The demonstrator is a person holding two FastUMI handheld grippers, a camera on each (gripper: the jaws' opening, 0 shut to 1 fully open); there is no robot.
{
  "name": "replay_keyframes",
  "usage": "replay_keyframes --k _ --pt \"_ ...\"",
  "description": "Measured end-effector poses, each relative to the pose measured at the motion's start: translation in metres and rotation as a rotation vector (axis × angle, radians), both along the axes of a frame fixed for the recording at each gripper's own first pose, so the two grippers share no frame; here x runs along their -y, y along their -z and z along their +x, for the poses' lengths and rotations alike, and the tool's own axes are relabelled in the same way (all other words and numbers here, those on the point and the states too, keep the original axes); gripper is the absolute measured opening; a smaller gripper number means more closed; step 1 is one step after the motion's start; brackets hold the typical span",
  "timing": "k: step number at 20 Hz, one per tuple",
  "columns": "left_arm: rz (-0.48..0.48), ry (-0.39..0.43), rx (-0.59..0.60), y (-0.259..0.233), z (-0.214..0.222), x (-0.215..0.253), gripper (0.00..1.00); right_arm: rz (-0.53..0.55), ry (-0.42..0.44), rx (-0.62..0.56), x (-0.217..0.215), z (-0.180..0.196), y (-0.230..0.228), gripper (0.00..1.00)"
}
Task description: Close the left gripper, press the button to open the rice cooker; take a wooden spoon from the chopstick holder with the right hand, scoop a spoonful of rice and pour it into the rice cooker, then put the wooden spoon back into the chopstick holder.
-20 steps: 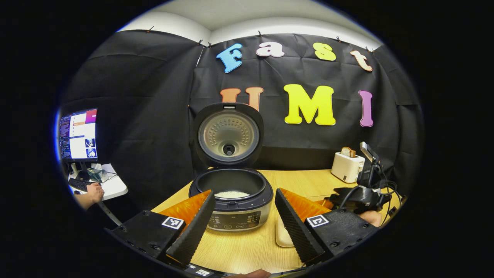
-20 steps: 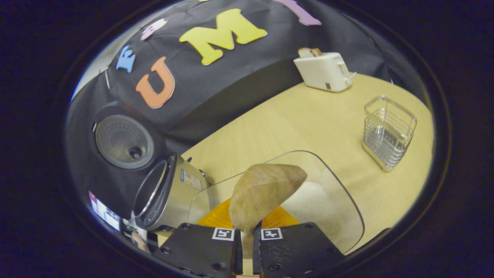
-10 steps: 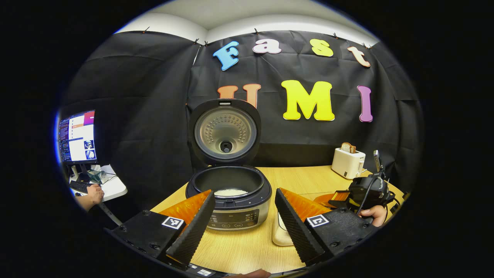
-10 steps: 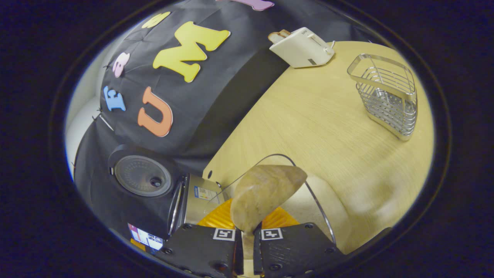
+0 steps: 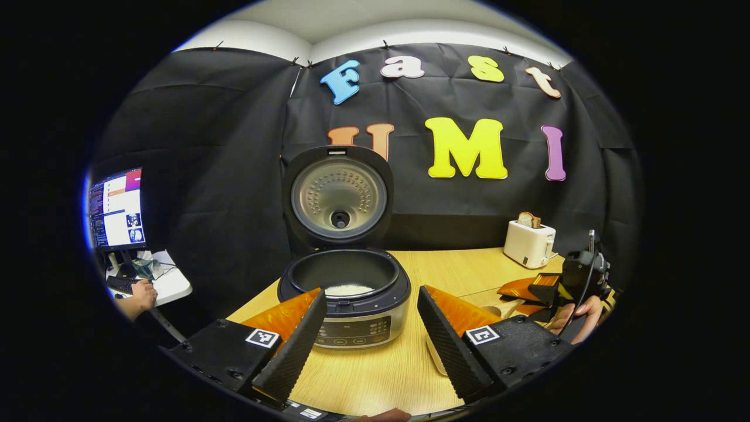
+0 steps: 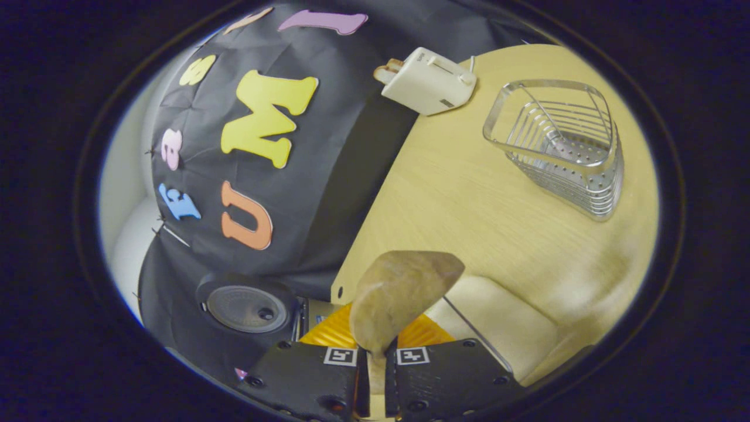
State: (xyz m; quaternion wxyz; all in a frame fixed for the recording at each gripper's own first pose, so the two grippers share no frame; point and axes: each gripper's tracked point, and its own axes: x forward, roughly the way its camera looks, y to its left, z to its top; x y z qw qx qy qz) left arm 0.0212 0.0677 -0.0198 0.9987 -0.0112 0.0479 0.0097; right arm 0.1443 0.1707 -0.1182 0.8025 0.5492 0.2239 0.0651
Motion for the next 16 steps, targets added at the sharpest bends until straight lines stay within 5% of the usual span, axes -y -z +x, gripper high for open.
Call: replay_keyframes --k 16 --pt "-0.021 -0.028 0.014 -0.005 -0.006 -0.021 0.99 0.05 0.073 0.146 0.008 -0.024 -0.116 0.1"
